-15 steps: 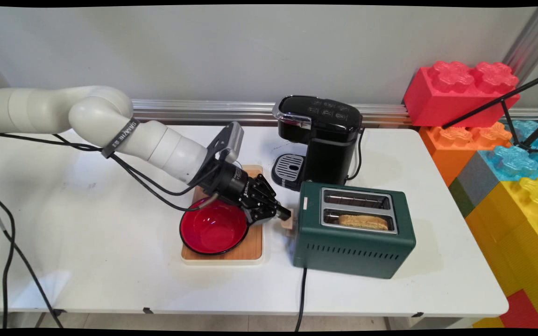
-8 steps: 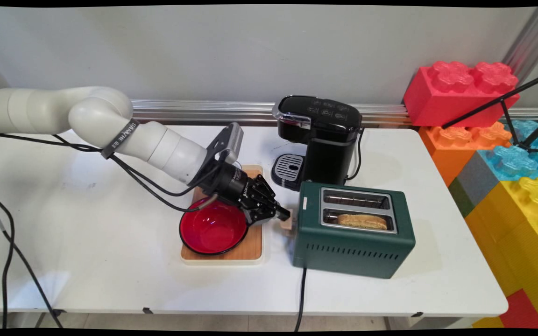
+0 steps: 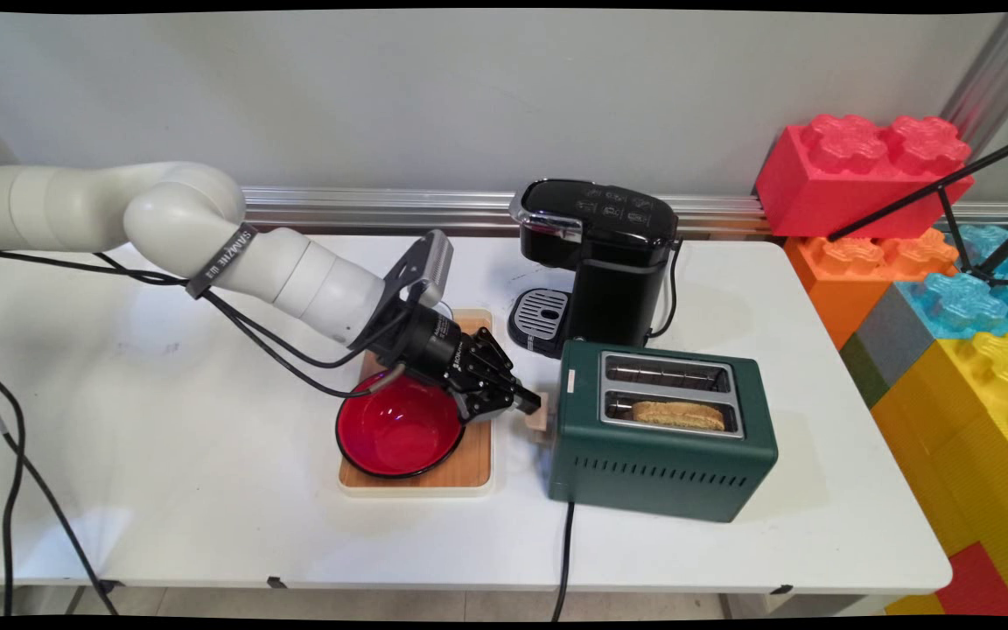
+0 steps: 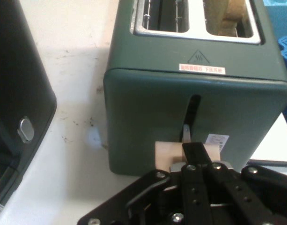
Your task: Press the toaster switch
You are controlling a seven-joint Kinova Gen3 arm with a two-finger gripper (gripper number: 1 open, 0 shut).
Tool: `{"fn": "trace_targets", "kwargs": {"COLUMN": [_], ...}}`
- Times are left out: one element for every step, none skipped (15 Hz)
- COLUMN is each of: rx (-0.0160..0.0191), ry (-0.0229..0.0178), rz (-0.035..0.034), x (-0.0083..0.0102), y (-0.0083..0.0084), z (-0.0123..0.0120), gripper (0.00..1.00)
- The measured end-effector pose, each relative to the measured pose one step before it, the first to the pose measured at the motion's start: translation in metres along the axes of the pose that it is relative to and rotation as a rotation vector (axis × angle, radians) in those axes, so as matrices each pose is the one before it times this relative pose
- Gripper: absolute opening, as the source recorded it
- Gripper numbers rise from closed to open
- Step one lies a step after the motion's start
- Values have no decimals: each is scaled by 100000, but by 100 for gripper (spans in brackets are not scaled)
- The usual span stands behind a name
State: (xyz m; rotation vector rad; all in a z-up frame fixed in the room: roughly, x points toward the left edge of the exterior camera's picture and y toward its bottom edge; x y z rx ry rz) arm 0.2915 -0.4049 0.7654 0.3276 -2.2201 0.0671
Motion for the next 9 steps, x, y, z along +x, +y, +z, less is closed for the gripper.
{"fn": "trace_targets", "kwargs": {"rx": [116, 88, 53, 68, 43, 63, 14, 33, 28], "ry": [48, 17, 39, -15, 19, -27, -36, -94, -143], "rz": [-87, -112, -25, -76, -49, -52, -8, -61, -49], "x": [4, 5, 15, 1, 3, -21, -4, -33, -40], "y": [-3, -23, -16, -27, -15, -10, -6, -12, -5], "z": [50, 72, 44, 61, 38, 24, 20, 14, -4], "gripper": [0, 0, 0, 0, 0, 0, 0, 0, 0]}}
